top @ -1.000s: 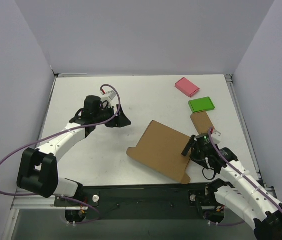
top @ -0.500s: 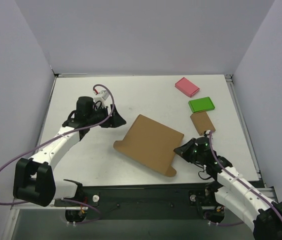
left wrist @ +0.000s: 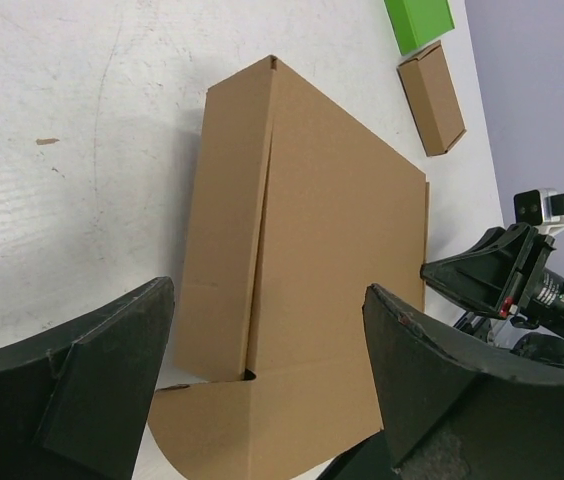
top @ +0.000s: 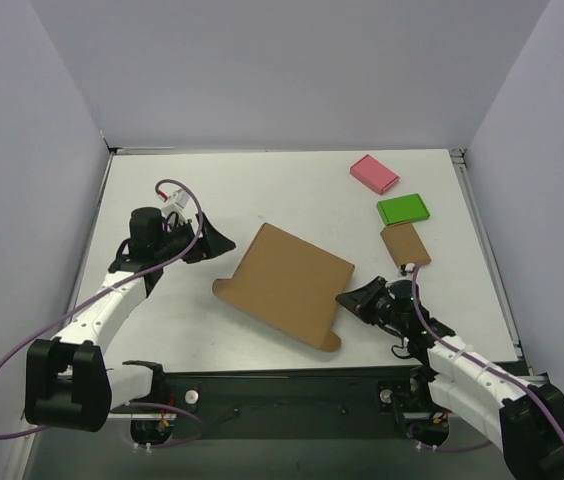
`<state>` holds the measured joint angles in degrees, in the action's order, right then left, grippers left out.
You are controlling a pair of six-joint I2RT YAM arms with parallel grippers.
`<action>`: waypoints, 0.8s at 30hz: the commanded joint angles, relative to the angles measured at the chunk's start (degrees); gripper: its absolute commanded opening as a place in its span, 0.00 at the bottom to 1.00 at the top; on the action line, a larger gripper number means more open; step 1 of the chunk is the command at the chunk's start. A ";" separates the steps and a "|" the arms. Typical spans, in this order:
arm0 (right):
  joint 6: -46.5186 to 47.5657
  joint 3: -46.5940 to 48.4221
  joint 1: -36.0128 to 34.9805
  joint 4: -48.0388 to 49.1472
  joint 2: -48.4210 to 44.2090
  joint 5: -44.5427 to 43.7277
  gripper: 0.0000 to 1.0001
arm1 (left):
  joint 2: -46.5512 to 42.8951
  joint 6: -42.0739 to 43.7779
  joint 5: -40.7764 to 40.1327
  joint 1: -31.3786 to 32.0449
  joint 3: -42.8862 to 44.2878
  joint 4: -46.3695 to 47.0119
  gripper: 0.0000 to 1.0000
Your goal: Fold the paper box
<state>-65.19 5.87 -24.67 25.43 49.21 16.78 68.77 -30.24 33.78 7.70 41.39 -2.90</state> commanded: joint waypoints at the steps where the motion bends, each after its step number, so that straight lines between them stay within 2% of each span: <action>1: 2.52 -1.13 0.50 -8.54 -2.62 -0.51 0.00 | -0.48 -3.67 3.04 -1.20 -1.66 7.19 0.87; 10: 3.31 -2.62 1.46 -10.31 -5.26 -0.25 0.00 | 6.89 -9.39 13.76 -0.59 -4.64 18.79 0.94; 24: 3.93 -3.23 1.55 -9.96 -5.70 0.36 0.00 | 13.22 -9.05 9.64 3.63 -6.14 18.98 0.97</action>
<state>-63.48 4.64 -23.55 20.43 43.33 17.10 80.40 -38.89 43.94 10.59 35.68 12.27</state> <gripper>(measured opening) 0.097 0.972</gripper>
